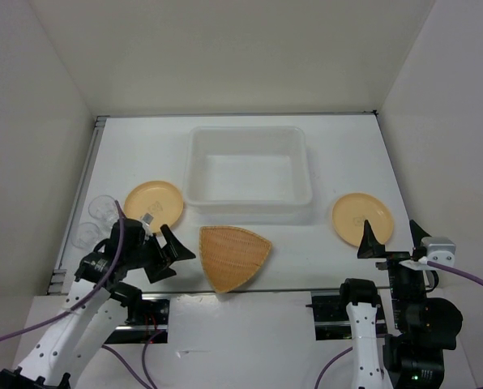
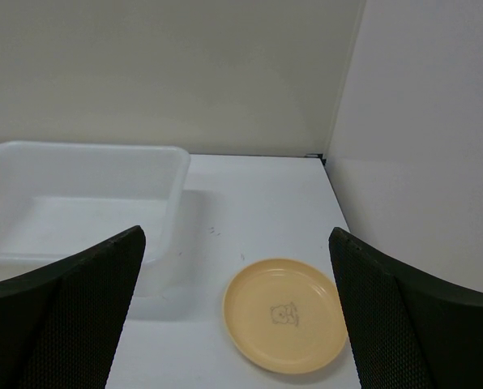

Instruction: Place the mixed dishes into the plastic bin

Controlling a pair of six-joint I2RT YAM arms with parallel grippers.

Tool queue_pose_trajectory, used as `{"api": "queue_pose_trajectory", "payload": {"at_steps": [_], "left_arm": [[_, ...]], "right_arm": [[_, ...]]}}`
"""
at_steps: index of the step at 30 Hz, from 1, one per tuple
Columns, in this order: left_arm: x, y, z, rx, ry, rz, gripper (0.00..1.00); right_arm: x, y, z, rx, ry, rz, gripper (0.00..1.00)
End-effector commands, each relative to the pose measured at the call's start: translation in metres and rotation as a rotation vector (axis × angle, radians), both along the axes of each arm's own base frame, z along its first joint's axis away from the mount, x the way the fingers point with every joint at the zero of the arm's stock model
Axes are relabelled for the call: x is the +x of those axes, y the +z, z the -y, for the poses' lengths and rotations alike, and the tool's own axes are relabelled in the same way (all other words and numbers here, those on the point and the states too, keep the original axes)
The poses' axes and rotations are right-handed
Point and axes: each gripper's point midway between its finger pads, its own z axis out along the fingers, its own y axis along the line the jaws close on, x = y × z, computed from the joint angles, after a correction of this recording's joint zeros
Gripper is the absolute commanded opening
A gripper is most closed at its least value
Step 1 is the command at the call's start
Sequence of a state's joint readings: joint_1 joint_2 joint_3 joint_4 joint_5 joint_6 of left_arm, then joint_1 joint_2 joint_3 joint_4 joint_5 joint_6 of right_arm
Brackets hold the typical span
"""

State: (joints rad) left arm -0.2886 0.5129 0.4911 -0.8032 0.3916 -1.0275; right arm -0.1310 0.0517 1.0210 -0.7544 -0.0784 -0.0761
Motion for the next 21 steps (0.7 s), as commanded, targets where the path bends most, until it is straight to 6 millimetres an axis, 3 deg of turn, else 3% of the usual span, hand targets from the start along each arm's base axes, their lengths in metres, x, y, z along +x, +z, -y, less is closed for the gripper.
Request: {"api": "queue_pose_trajectory", "payload": {"at_steps": [1,8,10,21], "left_arm": [[0.008,0.003,0.016,-0.094,0.006,0.023,1.0],[0.006,-0.009,0.034,-0.12,-0.015,-0.006,1.0],[-0.004,-0.025,0.038,-0.121,-0.031,-0.049,1.0],[-0.008,-0.055,0.033,-0.151,0.066,-0.06,1.0]], "right_arm": [[0.006,0.01,0.0,0.005,0.01,0.028,0.98],[0.008,0.01,0.002,0.008,0.001,0.019,0.98],[0.01,0.009,0.002,0.009,0.001,0.01,0.98],[0.013,0.008,0.001,0.01,0.01,0.0,0.98]]}}
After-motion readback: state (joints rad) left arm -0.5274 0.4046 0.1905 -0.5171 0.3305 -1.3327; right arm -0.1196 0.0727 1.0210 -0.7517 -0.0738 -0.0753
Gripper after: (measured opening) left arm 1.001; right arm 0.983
